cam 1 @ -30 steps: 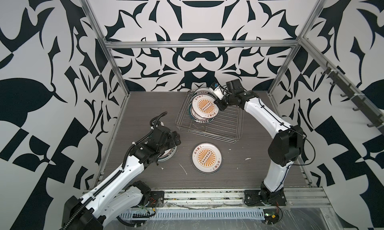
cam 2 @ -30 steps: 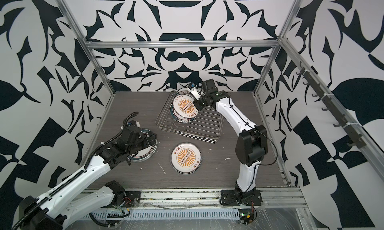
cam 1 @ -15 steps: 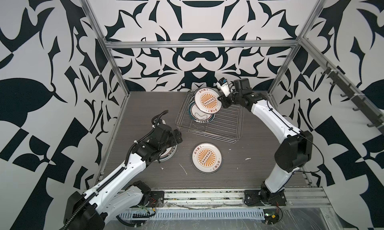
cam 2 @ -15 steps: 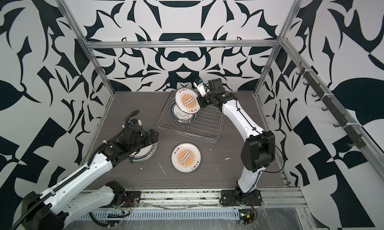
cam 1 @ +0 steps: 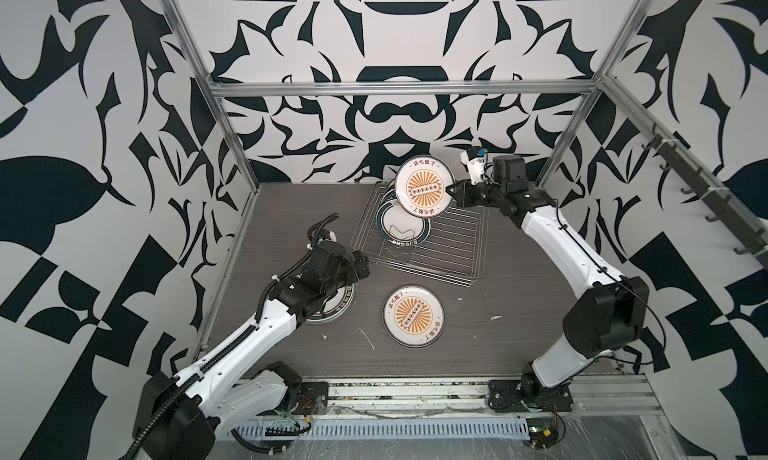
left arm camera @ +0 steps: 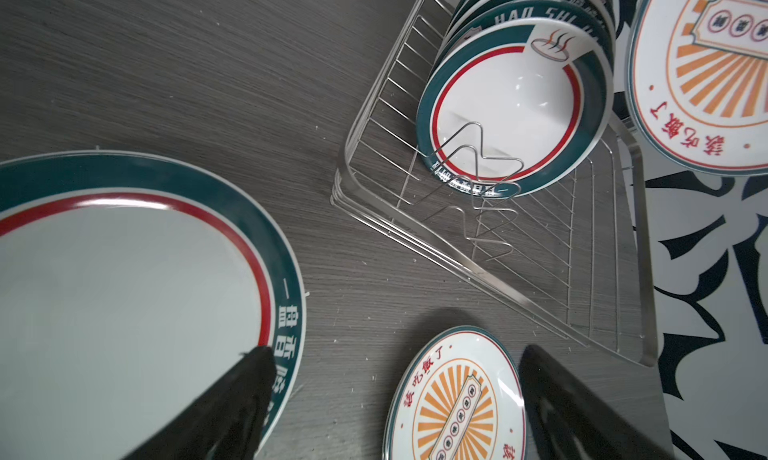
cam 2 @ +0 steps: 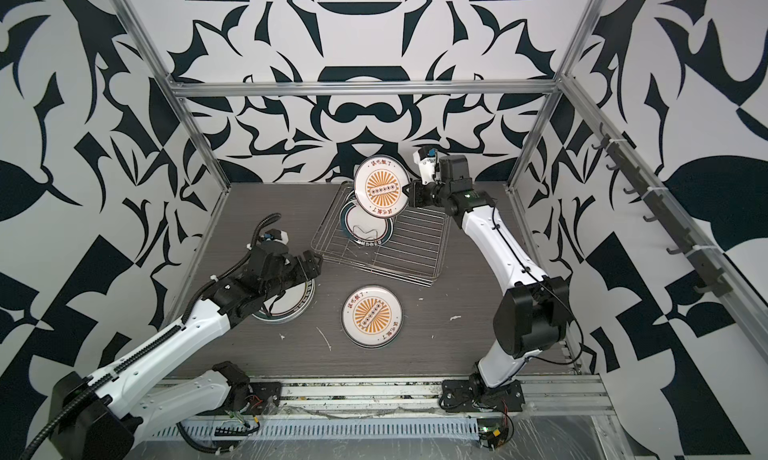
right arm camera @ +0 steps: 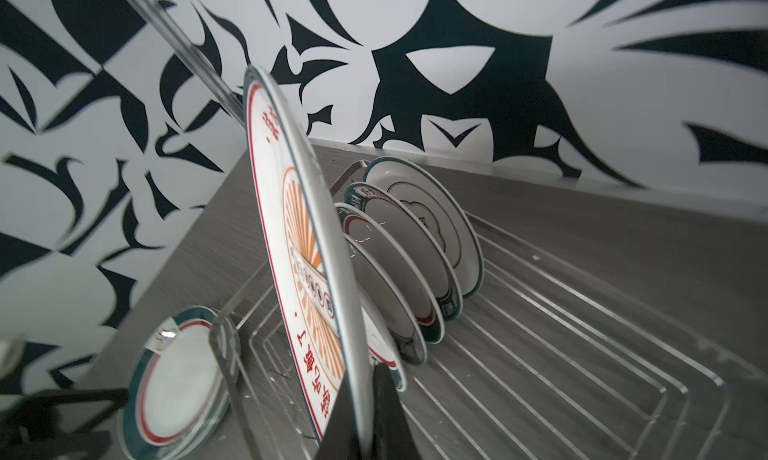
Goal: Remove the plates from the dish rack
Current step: 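Lift the sunburst plate out of the rack toward the left gripper, then grip the plate edge with the left gripper while the right gripper holds it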
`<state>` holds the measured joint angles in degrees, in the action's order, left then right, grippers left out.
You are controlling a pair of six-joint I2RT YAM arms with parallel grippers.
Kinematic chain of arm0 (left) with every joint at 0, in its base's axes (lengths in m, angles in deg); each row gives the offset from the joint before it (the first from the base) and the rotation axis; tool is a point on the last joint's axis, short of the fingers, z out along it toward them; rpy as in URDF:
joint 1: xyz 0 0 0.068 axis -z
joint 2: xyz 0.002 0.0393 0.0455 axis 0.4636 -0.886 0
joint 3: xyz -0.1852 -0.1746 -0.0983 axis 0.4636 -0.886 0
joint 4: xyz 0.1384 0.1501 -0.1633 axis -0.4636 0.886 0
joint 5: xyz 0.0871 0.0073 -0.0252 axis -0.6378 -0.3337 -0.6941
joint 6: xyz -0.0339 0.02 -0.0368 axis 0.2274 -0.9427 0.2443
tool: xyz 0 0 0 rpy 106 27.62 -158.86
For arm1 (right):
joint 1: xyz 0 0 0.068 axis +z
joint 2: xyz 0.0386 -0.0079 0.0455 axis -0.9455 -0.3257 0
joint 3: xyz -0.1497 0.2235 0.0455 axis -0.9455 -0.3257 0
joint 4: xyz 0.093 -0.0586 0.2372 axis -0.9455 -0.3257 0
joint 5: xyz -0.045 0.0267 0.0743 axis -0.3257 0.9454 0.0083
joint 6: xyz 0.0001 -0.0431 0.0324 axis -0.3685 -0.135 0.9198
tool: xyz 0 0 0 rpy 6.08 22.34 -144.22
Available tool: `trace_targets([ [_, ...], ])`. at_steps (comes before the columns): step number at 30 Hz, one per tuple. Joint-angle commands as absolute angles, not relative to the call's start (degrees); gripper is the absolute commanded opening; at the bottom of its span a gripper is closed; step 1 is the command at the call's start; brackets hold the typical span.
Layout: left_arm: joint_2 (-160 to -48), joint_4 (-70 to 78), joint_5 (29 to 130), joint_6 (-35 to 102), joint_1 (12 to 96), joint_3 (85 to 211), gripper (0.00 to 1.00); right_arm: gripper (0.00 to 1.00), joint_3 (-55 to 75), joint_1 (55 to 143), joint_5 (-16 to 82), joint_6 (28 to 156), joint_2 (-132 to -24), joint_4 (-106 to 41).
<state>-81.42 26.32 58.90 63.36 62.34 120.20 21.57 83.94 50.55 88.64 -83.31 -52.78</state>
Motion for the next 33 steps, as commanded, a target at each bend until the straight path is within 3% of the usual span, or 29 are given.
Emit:
trace_targets([
  [1,-81.9,22.02,60.1,62.93,62.03,121.76,0.96,0.0,18.88,83.21,56.39,106.93,-78.78,-48.36],
  [6,-83.82,13.99,64.94,63.25,61.99,121.97,0.93,0.0,8.61,85.33,61.09,118.5,-73.45,-40.63],
  [18,-89.14,-0.34,76.14,66.95,61.28,121.7,0.9,0.0,-2.34,95.12,55.38,126.13,-65.25,-35.56],
  [26,-90.26,-5.8,79.44,69.31,60.24,119.6,0.86,0.0,-5.97,96.31,56.93,128.83,-65.56,-30.74],
  [33,-91.66,-8.22,82.83,71.1,59.05,119.4,0.48,0.0,-7.5,96.56,61.07,132.48,-67.3,-24.67],
])
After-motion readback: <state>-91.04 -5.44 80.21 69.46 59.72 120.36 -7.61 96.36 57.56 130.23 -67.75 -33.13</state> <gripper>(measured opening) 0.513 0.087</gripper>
